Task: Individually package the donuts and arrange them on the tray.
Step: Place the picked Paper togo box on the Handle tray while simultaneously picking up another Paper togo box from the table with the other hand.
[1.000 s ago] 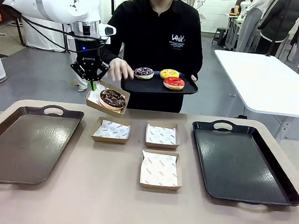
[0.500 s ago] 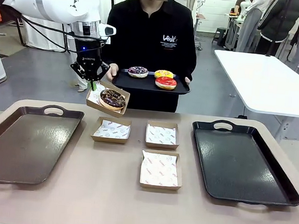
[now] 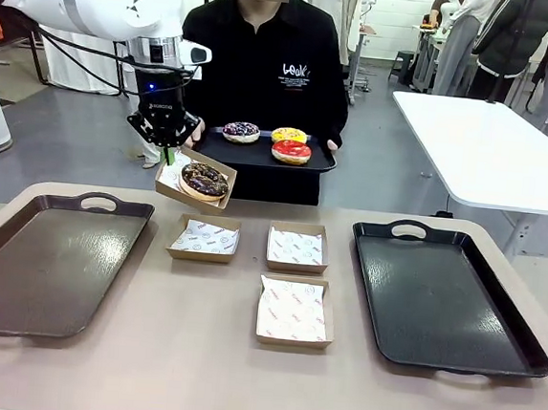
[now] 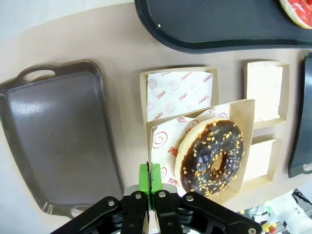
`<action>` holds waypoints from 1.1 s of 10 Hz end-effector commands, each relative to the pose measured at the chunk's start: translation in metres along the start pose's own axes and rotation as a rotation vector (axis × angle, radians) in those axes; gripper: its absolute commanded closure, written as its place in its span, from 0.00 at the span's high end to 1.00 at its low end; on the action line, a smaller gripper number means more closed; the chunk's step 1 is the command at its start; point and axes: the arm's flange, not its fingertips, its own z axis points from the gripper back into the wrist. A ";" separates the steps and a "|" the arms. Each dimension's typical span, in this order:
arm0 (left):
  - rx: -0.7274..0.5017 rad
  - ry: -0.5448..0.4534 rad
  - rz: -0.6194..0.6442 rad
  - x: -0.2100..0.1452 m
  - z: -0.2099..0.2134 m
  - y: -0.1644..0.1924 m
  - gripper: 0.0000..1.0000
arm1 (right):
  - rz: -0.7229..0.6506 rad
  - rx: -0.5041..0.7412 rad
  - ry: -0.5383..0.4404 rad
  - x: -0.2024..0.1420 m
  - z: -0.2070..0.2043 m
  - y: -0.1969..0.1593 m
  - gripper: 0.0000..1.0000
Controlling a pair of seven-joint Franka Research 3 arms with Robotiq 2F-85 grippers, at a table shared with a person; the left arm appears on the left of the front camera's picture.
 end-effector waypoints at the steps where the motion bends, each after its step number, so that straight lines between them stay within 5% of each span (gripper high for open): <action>1: 0.021 0.036 -0.100 -0.042 0.022 0.031 0.01 | 0.024 -0.092 0.084 0.025 -0.036 0.042 1.00; 3: 0.092 0.095 -0.153 -0.079 0.032 0.066 0.01 | 0.078 -0.204 0.141 0.054 -0.102 0.105 1.00; 7: 0.011 0.092 0.016 -0.136 0.035 0.132 0.01 | 0.234 -0.434 0.267 0.045 -0.244 0.212 1.00; 11: 0.007 0.058 0.076 -0.172 0.002 0.164 0.01 | 0.359 -0.706 0.294 0.011 -0.346 0.199 1.00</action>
